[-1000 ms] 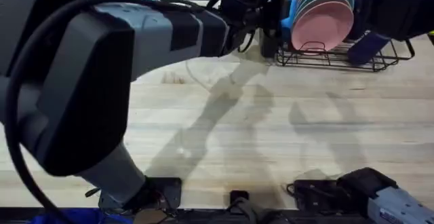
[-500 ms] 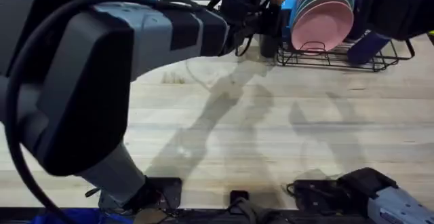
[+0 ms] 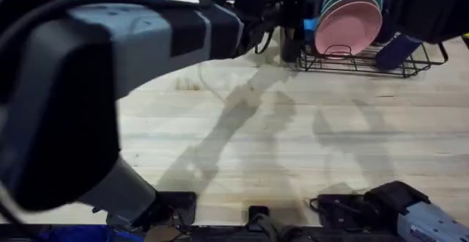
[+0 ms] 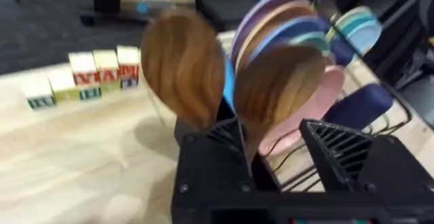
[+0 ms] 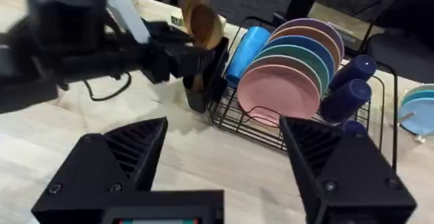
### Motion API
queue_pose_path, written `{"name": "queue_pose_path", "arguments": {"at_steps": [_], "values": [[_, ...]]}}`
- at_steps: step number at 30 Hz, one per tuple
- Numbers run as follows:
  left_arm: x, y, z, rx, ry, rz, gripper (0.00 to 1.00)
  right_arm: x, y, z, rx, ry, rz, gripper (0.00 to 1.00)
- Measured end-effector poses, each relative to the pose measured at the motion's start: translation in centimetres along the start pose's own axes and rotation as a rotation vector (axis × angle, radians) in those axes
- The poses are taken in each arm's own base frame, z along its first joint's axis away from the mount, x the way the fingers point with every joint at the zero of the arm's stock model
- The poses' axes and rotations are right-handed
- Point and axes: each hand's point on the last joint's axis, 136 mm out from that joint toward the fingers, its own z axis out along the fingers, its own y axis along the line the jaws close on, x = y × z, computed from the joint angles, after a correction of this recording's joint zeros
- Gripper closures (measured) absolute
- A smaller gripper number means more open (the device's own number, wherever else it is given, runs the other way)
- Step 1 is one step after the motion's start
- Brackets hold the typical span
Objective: Pick up the spoon on the table one by one and put them onto the rack
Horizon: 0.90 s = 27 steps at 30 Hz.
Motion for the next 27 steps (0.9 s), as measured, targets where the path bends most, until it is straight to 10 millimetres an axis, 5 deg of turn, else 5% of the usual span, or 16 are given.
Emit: {"name": "queue_pose_path", "arguments": {"at_steps": [9,16,22,27], "values": [[-5.7,-1.6,-4.6,-0.015,-0.125,0.061,0.41,0.0,0.0,0.0,0.0,0.0,0.0,0.004],[-6.3,-0.2,-8.1,-0.139,-0.087,0.124,0.38,0.0,0.0,0.0,0.0,0.0,0.0,0.003],[-6.3,1.7,-12.2,-0.29,-0.043,0.148,0.254,0.0,0.0,0.0,0.0,0.001,0.0,0.004],[-5.9,3.4,-16.9,-0.427,0.009,0.168,0.01,0.0,0.0,0.0,0.0,0.002,0.0,0.003]]}}
